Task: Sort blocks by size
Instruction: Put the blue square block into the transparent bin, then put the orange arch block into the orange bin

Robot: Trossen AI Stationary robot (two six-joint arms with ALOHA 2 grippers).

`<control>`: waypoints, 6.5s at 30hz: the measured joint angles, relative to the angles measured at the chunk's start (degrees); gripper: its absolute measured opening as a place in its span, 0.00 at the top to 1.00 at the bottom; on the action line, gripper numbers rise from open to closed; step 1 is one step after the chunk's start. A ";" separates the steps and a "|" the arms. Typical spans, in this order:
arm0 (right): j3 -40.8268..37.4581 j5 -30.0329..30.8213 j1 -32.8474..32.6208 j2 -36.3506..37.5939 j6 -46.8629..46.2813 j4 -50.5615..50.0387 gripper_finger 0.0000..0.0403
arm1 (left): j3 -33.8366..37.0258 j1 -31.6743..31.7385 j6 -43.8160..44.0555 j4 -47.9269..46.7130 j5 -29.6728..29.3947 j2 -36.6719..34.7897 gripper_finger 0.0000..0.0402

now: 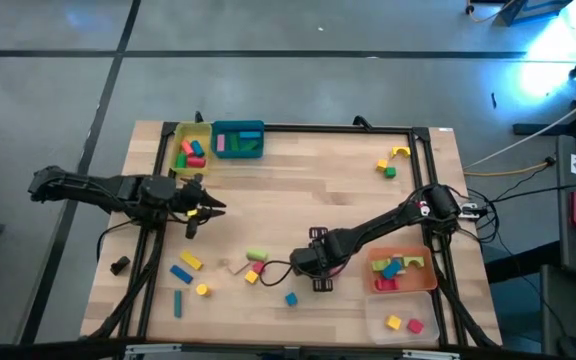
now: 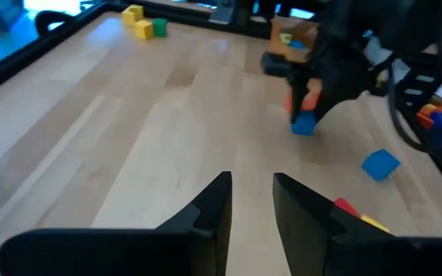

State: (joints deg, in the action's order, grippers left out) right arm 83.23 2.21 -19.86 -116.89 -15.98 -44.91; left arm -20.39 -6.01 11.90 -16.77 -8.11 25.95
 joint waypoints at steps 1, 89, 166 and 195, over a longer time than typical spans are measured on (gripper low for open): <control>0.81 -1.01 0.00 0.02 -0.05 -1.51 0.66 | 0.24 0.01 0.40 -0.18 -0.46 -0.13 0.80; 19.97 4.80 -0.90 0.16 -51.72 -30.45 0.55 | 0.29 -0.01 -3.69 -1.16 -13.52 -2.80 0.80; 19.43 -12.98 -5.92 0.51 -28.50 -45.15 0.66 | 0.33 -0.01 3.67 -1.01 1.13 -9.64 0.80; -0.28 -3.44 -21.75 0.65 -30.21 -45.14 0.46 | 0.30 -1.75 1.22 29.78 4.80 11.40 0.80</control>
State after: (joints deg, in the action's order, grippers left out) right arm 82.95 -1.23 -41.60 -116.24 -46.19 -90.05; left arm -20.08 -7.75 13.12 13.01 -3.31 37.34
